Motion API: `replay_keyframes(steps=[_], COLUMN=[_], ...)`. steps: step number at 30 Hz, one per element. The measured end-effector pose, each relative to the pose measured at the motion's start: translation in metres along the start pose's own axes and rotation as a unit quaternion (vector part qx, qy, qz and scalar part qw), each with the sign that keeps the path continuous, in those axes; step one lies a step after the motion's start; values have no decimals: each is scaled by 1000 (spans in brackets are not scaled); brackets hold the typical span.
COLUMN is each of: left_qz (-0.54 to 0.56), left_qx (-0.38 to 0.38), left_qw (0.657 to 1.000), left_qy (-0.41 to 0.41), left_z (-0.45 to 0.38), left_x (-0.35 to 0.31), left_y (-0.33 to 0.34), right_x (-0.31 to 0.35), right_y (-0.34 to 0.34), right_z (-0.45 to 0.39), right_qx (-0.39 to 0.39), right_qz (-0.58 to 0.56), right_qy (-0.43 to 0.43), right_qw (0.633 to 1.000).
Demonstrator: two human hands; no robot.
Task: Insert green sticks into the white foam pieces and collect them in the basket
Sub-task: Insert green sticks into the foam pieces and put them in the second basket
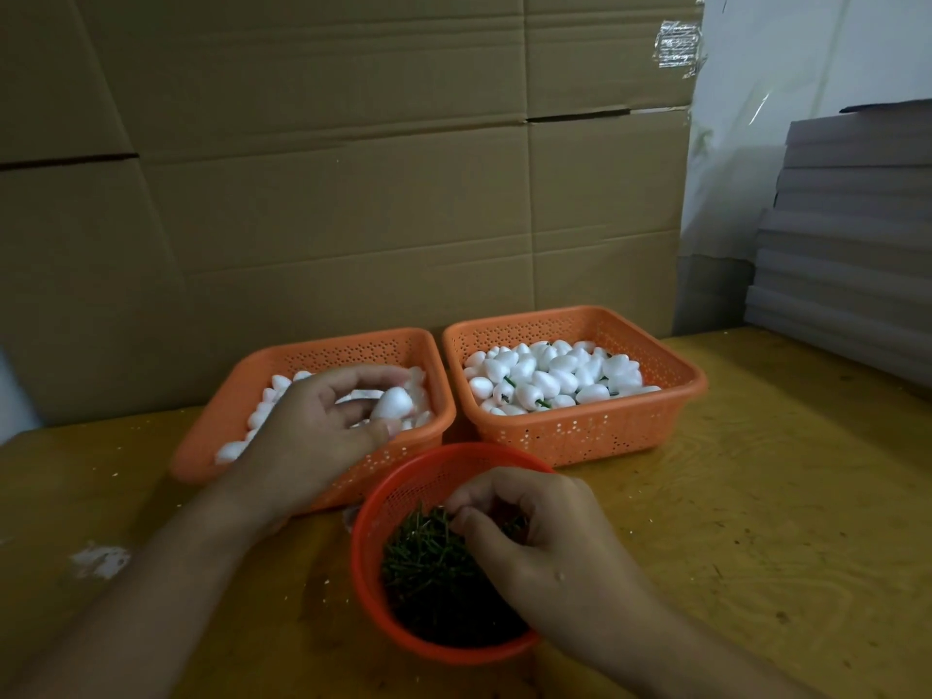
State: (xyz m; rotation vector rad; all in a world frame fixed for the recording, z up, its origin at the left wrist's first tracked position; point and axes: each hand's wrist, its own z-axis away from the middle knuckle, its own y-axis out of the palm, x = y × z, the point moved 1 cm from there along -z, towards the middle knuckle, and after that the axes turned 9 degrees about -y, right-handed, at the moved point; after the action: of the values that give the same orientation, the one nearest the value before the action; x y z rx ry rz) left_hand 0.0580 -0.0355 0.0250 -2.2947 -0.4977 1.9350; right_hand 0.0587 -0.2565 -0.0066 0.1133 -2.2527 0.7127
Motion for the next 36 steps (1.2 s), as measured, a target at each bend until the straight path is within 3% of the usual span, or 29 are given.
replay_keyframes(steps=[6, 10, 30, 33, 36], left_qz=[-65, -109, -76, -75, -57], left_qx=[40, 57, 85, 86, 90], left_qw=[997, 992, 993, 993, 994], left_qy=[26, 1, 29, 31, 21], left_z=[11, 14, 20, 19, 19], left_x=[-7, -11, -14, -13, -11], left_y=[12, 15, 17, 16, 15], right_x=[-1, -2, -6, -6, -11], right_y=[0, -1, -2, -3, -6], right_z=[0, -1, -1, -2, -3], right_qx=[-9, -14, -7, 4, 67], right_qz=[10, 16, 47, 92, 199], right_qy=[1, 2, -12, -25, -40], right_qw=[1000, 1000, 999, 995, 977])
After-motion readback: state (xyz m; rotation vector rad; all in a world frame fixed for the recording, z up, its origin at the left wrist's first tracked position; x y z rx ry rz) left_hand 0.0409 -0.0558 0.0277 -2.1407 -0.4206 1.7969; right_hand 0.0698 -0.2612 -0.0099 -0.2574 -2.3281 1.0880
